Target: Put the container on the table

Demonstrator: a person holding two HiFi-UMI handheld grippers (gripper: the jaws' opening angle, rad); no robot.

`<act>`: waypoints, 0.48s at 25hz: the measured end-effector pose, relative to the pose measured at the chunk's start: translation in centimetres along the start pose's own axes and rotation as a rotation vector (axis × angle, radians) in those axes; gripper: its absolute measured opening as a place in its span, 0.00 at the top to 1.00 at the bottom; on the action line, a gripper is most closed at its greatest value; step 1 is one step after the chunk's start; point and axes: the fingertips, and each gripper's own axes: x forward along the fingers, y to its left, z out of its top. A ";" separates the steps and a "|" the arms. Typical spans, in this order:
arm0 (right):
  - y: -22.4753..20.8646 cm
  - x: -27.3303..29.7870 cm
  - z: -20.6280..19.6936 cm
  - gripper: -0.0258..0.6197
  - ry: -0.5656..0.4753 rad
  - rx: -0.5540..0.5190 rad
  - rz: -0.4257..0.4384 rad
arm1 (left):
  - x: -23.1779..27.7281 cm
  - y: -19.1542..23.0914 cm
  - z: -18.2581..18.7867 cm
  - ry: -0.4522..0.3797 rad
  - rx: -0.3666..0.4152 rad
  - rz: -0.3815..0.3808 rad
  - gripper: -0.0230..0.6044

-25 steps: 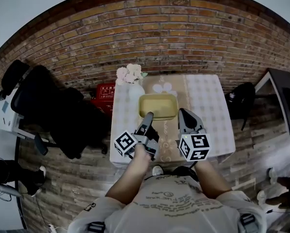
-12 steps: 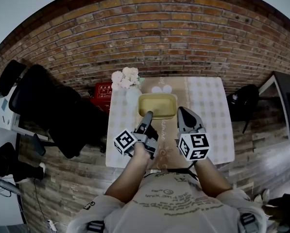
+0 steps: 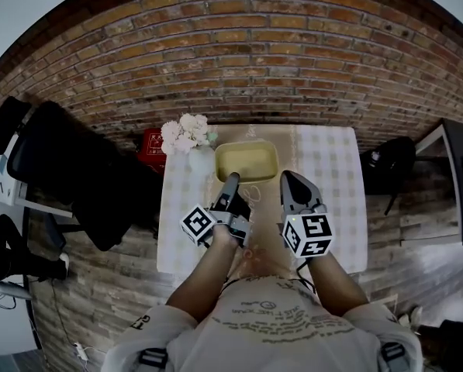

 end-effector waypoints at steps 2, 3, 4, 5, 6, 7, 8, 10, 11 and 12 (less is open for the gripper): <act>-1.0 0.5 -0.4 0.96 0.013 0.003 -0.003 | 1.2 0.7 0.0 -0.008 0.002 -0.003 0.60; -1.4 0.7 -0.7 0.96 0.020 0.005 -0.005 | 1.8 1.3 0.1 -0.008 0.006 0.007 0.60; -1.9 1.0 -1.0 0.96 0.029 0.008 -0.007 | 2.3 2.0 0.3 -0.007 0.009 0.021 0.60; -2.4 1.3 -1.4 0.96 0.038 0.011 -0.009 | 2.9 2.6 0.4 -0.006 0.010 0.032 0.60; -2.8 1.6 -1.8 0.96 0.048 0.014 -0.012 | 3.5 3.0 0.6 -0.006 0.010 0.037 0.60; -3.3 1.8 -2.1 0.96 0.057 0.018 -0.015 | 4.1 3.5 0.8 -0.007 0.012 0.042 0.60; -3.8 2.1 -2.4 0.96 0.065 0.022 -0.019 | 4.7 4.0 1.1 -0.010 0.016 0.049 0.60; -4.8 2.5 -2.9 0.96 0.078 0.028 -0.026 | 5.6 5.2 1.6 -0.023 0.011 0.063 0.60; -5.2 2.7 -3.1 0.96 0.084 0.030 -0.027 | 6.1 5.6 1.8 -0.031 -0.001 0.060 0.60; -5.6 2.9 -3.3 0.96 0.091 0.032 -0.028 | 6.6 5.8 2.0 -0.041 -0.019 0.049 0.60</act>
